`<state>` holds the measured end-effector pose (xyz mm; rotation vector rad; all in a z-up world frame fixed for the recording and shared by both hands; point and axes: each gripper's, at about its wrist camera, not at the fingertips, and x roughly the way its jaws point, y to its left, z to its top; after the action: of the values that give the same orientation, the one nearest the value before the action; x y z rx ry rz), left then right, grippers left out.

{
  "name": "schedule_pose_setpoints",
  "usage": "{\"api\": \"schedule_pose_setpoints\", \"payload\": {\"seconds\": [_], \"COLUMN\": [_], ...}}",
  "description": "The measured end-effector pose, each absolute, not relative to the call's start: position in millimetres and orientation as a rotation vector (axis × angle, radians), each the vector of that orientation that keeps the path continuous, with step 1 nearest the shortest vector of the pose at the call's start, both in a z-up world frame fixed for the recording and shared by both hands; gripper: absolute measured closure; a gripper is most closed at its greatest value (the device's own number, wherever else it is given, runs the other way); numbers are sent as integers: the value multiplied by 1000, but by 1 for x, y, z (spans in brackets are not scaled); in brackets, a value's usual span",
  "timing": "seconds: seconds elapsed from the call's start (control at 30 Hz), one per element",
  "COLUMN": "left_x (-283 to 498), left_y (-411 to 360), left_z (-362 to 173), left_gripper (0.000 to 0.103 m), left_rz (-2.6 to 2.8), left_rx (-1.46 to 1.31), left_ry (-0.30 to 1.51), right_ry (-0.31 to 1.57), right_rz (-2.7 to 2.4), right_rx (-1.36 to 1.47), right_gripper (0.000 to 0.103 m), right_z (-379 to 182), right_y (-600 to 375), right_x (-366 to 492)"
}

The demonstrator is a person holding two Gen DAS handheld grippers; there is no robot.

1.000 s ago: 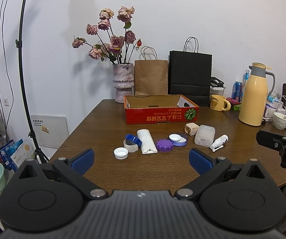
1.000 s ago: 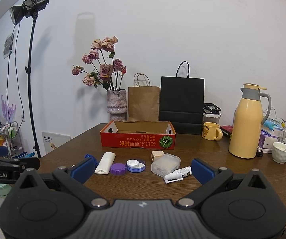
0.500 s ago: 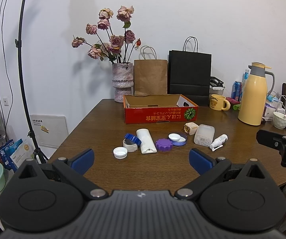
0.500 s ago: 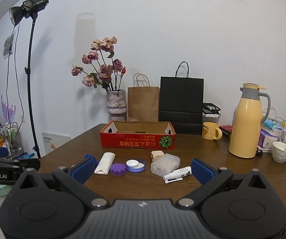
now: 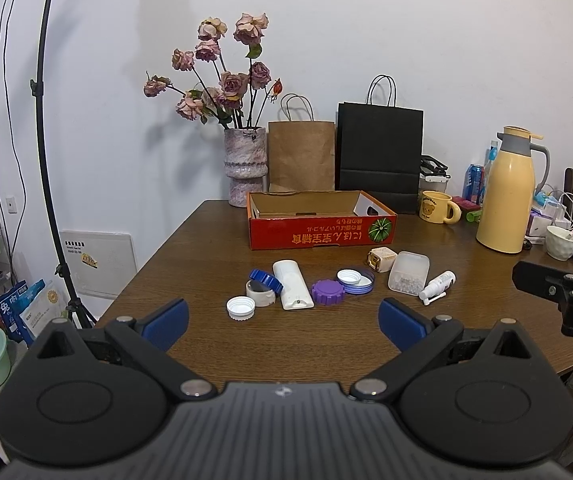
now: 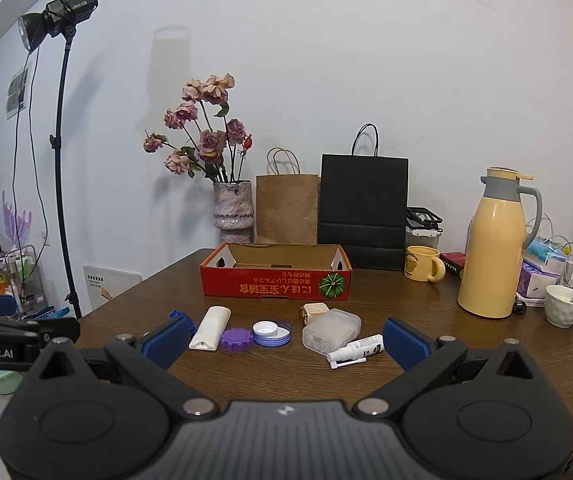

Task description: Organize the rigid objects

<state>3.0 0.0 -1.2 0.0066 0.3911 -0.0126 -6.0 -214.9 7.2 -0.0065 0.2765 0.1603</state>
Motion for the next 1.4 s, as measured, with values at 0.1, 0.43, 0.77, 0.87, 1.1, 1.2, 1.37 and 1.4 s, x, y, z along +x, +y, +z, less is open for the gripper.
{"api": "schedule_pose_setpoints", "payload": {"seconds": [0.1,0.43,0.77,0.87,1.1,1.2,1.37,1.4], "left_x": [3,3,4,8,22,28,41,43], "left_y": [0,0,-3,-3,-3,-3,-3,-3], "left_z": [-1,-1,-4,-7,-12,-13,-17,-19], "left_gripper": [0,0,0,0,0,0,0,0], "left_rz": [-13,-13,-14,-10,-13,-16,-28,-28], "left_rx": [7,6,9,15,21,22,18,18], "left_ry": [391,391,392,396,409,408,422,426], "right_ry": [276,278,277,280,301,309,320,322], "right_rz": [161,162,154,151,148,145,142,142], "right_rx": [-7,-8,-6,-6,0,1,4,6], "right_gripper": [0,0,0,0,0,0,0,0], "right_z": [7,7,8,6,-1,-5,-11,-12], "right_y": [-215,-215,-216,-217,-220,-221,-223,-223], "right_x": [-6,-6,-2,3,20,27,43,46]}}
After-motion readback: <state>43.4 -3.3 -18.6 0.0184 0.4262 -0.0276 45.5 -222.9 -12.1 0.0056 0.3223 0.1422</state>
